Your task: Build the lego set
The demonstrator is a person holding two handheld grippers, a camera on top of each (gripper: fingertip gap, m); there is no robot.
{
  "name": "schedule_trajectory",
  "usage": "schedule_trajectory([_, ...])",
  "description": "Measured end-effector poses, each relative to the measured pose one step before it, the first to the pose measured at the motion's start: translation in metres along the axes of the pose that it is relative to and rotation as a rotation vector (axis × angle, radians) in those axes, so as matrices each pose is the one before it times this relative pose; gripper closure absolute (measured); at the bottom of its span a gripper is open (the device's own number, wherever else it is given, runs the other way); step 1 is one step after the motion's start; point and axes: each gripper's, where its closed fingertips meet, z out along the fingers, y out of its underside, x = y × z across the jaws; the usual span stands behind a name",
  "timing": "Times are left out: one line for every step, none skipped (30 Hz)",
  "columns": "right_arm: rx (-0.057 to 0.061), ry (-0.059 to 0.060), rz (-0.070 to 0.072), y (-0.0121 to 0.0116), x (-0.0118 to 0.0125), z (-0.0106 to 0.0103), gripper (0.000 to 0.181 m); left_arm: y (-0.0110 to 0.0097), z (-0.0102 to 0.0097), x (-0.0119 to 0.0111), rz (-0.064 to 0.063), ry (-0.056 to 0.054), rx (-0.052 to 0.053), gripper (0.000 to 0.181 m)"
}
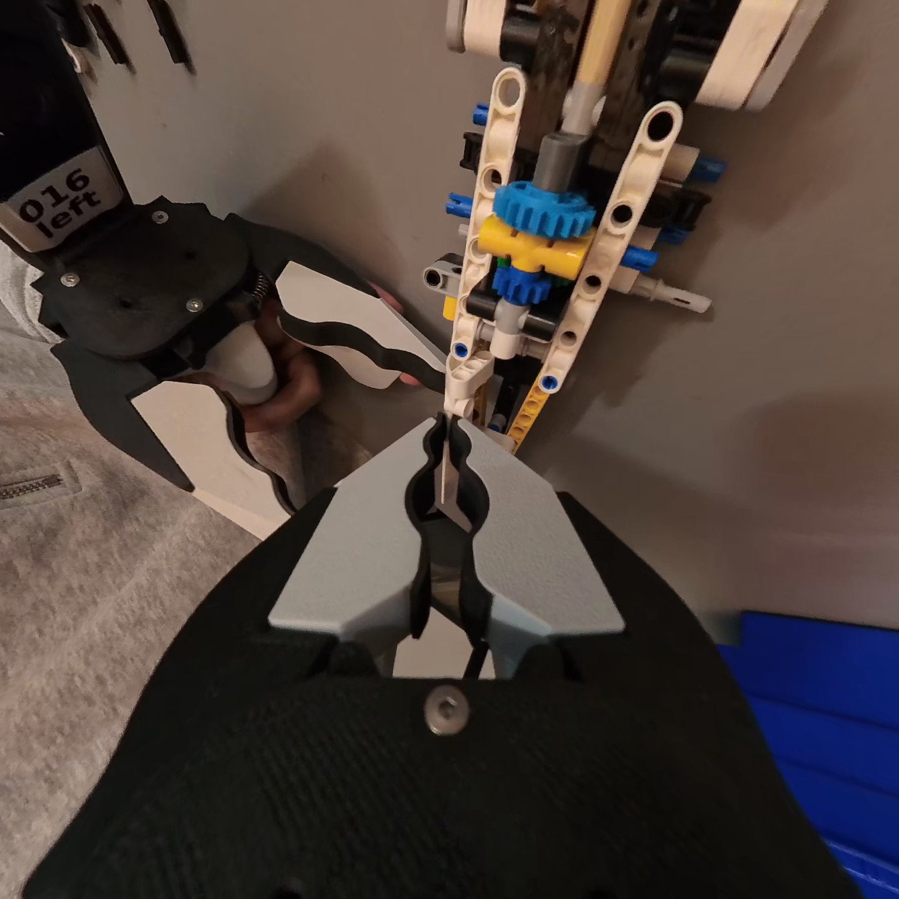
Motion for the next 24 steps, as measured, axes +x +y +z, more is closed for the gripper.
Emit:
schedule_trajectory([0.0010, 0.0067, -0.0024, -0.00011, 0.00004, 0.00013, 0.181, 0.00009, 0.00005, -0.00023, 0.0004, -0.0014, -0.0007, 0.093])
schedule_trajectory([0.0026, 0.0058, -0.0008, -0.00016, -0.00005, 0.00022, 0.181, -0.00008, -0.00006, -0.00013, 0.0000, -0.0010, 0.0006, 0.093])
schedule_trajectory([0.0040, 0.0057, -0.0002, -0.00008, 0.00002, 0.00009, 0.181, -0.00002, -0.00001, -0.00001, 0.0009, -0.0010, -0.0003, 0.093])
schedule_trajectory([0.0051, 0.0068, -0.0004, -0.00002, 0.00004, 0.00006, 0.181, 0.00002, -0.00001, -0.00009, 0.0003, -0.0005, -0.0001, 0.093])
schedule_trajectory([0.0047, 0.0088, -0.0016, 0.00003, 0.00004, -0.00003, 0.181, -0.00005, 0.00007, 0.00001, -0.0004, 0.0002, -0.0004, 0.093])
schedule_trajectory([0.0041, 0.0099, -0.0026, 0.00003, 0.00002, 0.00011, 0.181, -0.00003, -0.00008, -0.00003, 0.0001, -0.0002, 0.0002, 0.094])
schedule_trajectory([0.0042, 0.0092, -0.0030, -0.00018, -0.00016, 0.00020, 0.181, -0.00013, -0.00003, -0.00012, 0.0006, -0.0006, 0.0009, 0.093])
schedule_trajectory([0.0038, 0.0089, -0.0034, -0.00033, -0.00005, 0.00018, 0.181, -0.00013, -0.00004, -0.00009, 0.0006, -0.0011, 0.0007, 0.094])
schedule_trajectory([0.0025, 0.0079, -0.0030, -0.00015, -0.00006, 0.00023, 0.181, -0.00004, 0.00010, -0.00009, 0.0013, -0.0013, -0.0002, 0.093])
schedule_trajectory([0.0027, 0.0062, -0.0015, -0.00019, 0.00005, 0.00016, 0.181, -0.00005, -0.00003, -0.00014, 0.0014, -0.0012, 0.0008, 0.093])
schedule_trajectory([0.0024, 0.0035, -0.0005, -0.00010, -0.00011, 0.00003, 0.181, -0.00020, -0.00015, 0.00001, 0.0000, 0.0002, 0.0008, 0.093])
schedule_trajectory([0.0023, 0.0000, 0.0014, 0.00001, 0.00005, 0.00007, 0.181, -0.00004, 0.00001, 0.00000, 0.0006, -0.0004, 0.0001, 0.093])
schedule_trajectory([0.0026, -0.0031, 0.0028, -0.00005, -0.00003, 0.00002, 0.181, -0.00010, -0.00006, -0.00002, 0.0009, -0.0004, 0.0005, 0.093])
schedule_trajectory([0.0036, -0.0037, 0.0029, -0.00010, 0.00005, 0.00004, 0.181, -0.00011, -0.00005, 0.00005, 0.0004, -0.0001, 0.0005, 0.093])
schedule_trajectory([0.0038, -0.0016, 0.0015, -0.00005, 0.00005, 0.00001, 0.181, -0.00021, -0.00010, 0.00000, 0.0009, -0.0003, 0.0013, 0.093])
schedule_trajectory([0.0034, 0.0021, -0.0011, -0.00012, 0.00003, 0.00013, 0.181, -0.00012, -0.00004, -0.00012, 0.0009, -0.0005, 0.0008, 0.093])
schedule_trajectory([0.0026, 0.0048, -0.0027, -0.00010, -0.00002, 0.00003, 0.181, -0.00009, 0.00003, -0.00010, 0.0012, -0.0015, 0.0002, 0.094])
schedule_trajectory([0.0016, 0.0054, -0.0034, -0.00003, -0.00015, 0.00015, 0.181, 0.00007, 0.00001, -0.00018, 0.0012, -0.0016, 0.0000, 0.094])
schedule_trajectory([0.0013, 0.0045, -0.0032, 0.00001, -0.00007, 0.00005, 0.181, -0.00009, -0.00003, 0.00004, 0.0017, -0.0012, 0.0006, 0.094])
schedule_trajectory([0.0009, 0.0032, -0.0024, -0.00012, -0.00005, 0.00020, 0.181, 0.00015, 0.00010, -0.00023, 0.0030, -0.0026, -0.0004, 0.094])
schedule_trajectory([0.0004, 0.0038, -0.0034, 0.00005, 0.00004, 0.00011, 0.181, 0.00000, 0.00002, -0.00007, 0.0018, -0.0018, 0.0000, 0.094])
schedule_trajectory([0.0001, 0.0043, -0.0031, 0.00001, -0.00013, 0.00004, 0.181, 0.00002, 0.00003, -0.00011, 0.0010, -0.0012, 0.0003, 0.095])
schedule_trajectory([-0.0003, 0.0038, -0.0030, 0.00000, -0.00001, 0.00013, 0.181, 0.00001, 0.00009, -0.00004, 0.0009, -0.0005, -0.0003, 0.095])
schedule_trajectory([0.0001, 0.0010, -0.0016, -0.00008, -0.00004, 0.00011, 0.181, -0.00013, -0.00013, -0.00006, 0.0003, -0.0004, 0.0010, 0.095])
